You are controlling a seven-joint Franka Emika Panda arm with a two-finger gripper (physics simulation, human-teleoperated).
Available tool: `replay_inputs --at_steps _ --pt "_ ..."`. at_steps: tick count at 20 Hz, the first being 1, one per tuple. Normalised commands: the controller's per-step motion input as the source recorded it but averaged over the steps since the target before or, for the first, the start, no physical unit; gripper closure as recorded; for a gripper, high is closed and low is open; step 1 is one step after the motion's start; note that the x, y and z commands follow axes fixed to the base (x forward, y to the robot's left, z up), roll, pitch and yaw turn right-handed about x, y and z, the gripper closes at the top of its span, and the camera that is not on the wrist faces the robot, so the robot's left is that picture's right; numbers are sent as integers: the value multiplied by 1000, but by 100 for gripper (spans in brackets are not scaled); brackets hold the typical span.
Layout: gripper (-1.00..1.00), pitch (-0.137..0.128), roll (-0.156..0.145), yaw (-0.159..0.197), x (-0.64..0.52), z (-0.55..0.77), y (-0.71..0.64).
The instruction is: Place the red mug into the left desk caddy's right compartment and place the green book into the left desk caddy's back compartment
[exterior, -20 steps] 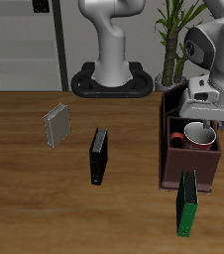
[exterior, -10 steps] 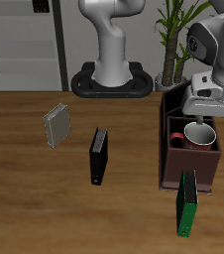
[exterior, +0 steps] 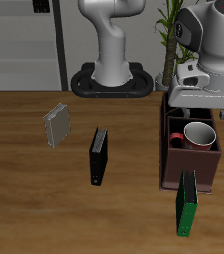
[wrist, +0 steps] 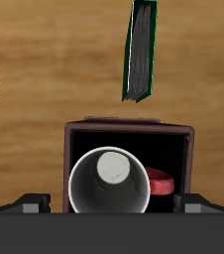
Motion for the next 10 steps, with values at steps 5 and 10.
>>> replay_inputs --at_steps 5,10 --pt "-100 -35 106 90 282 95 -303" --pt "-100 -31 63 67 383 19 -254"
